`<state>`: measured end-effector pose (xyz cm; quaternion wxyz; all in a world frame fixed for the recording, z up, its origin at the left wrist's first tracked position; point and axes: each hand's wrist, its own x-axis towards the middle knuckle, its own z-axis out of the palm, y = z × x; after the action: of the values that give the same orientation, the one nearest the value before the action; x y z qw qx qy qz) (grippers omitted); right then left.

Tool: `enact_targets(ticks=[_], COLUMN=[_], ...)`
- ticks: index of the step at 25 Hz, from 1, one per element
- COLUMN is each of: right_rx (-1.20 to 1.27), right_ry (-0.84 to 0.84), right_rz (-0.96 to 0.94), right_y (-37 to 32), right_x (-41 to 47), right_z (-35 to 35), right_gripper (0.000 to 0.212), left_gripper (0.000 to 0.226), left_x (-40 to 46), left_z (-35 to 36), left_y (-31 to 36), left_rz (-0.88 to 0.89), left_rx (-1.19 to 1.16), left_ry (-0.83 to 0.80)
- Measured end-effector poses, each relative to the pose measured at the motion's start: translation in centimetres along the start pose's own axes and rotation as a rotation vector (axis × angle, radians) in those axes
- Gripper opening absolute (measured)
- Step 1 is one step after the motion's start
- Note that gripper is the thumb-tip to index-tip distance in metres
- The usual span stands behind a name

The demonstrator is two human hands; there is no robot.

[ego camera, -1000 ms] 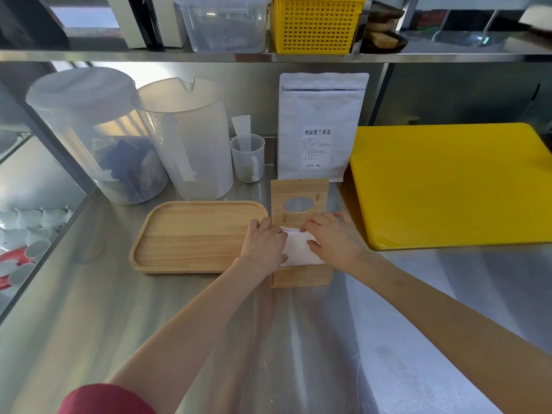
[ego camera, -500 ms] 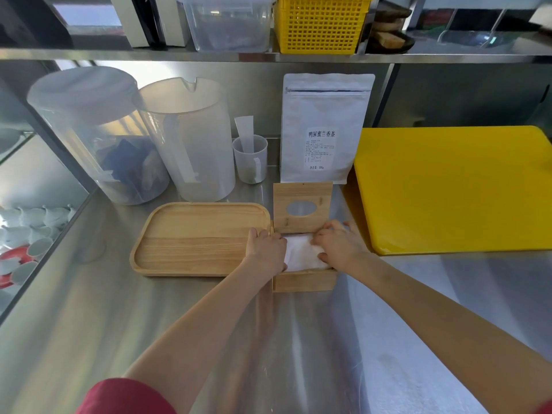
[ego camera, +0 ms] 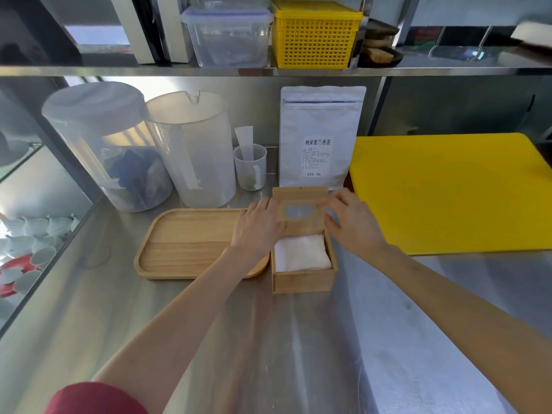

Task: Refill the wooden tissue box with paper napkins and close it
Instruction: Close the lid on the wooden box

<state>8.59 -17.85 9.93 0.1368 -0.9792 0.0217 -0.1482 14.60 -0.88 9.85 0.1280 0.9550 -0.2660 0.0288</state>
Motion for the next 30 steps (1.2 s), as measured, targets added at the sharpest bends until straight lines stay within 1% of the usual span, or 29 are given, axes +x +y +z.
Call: enact_targets(ticks=[1,3,5,7,10,12,14,17,21,24,28,30], right_rx=[-0.006,-0.038,-0.060,-0.058,-0.032,0.036,0.108,0.145,0.138,0.146,0.101,0.062], right_ry=[0.023,-0.026,-0.106,-0.152,-0.142,-0.098,-0.046,-0.004,-0.026,-0.030,0.043,0.060], right_rz=[0.014,0.054,0.087,0.100,0.084,0.109,0.142,0.096,0.050,0.039,-0.049,-0.098], right_y=[0.0,0.0,0.1,0.2,0.1,0.1,0.2,0.1,-0.2,-0.2,0.3,0.7], right_x=[0.6,1.8,3.0,3.8,4.0,3.9,3.4,1.7,-1.0,-3.0,-5.8,-6.9], right_z=[-0.3,-0.5,-0.4,-0.3,0.0,0.0,-0.3,-1.0,-1.1,-0.2,2.0,3.3], right_gripper=[0.034,0.046,0.055,0.056,0.048,0.041,0.034,0.027,0.027,0.026,0.020,0.019], left_gripper=[0.044,0.055,0.063,0.062,0.048,0.040,0.035,0.027,0.025,0.026,0.028,0.028], left_x=[0.3,1.0,2.0,3.1,4.0,3.8,3.3,2.1,-0.7,-3.0,-5.7,-6.7], left_z=[-0.3,-0.7,-1.0,-1.2,-1.3,-1.2,-1.2,-1.4,-0.8,0.3,1.9,3.0], left_y=[0.0,-0.1,-0.1,-0.2,-0.1,0.0,-0.2,-0.7,-1.1,-1.0,-0.9,-1.0], left_rz=[-0.004,-0.004,0.000,0.000,0.012,0.025,0.030,0.020,0.043,0.019,0.034,0.045], left_rx=[0.002,0.033,0.092,0.135,0.158,0.147,0.082,-0.087,-0.192,-0.280,-0.259,-0.191], left_ry=[0.034,0.050,0.008,-0.043,-0.080,-0.050,-0.012,0.012,-0.001,-0.019,0.020,-0.007])
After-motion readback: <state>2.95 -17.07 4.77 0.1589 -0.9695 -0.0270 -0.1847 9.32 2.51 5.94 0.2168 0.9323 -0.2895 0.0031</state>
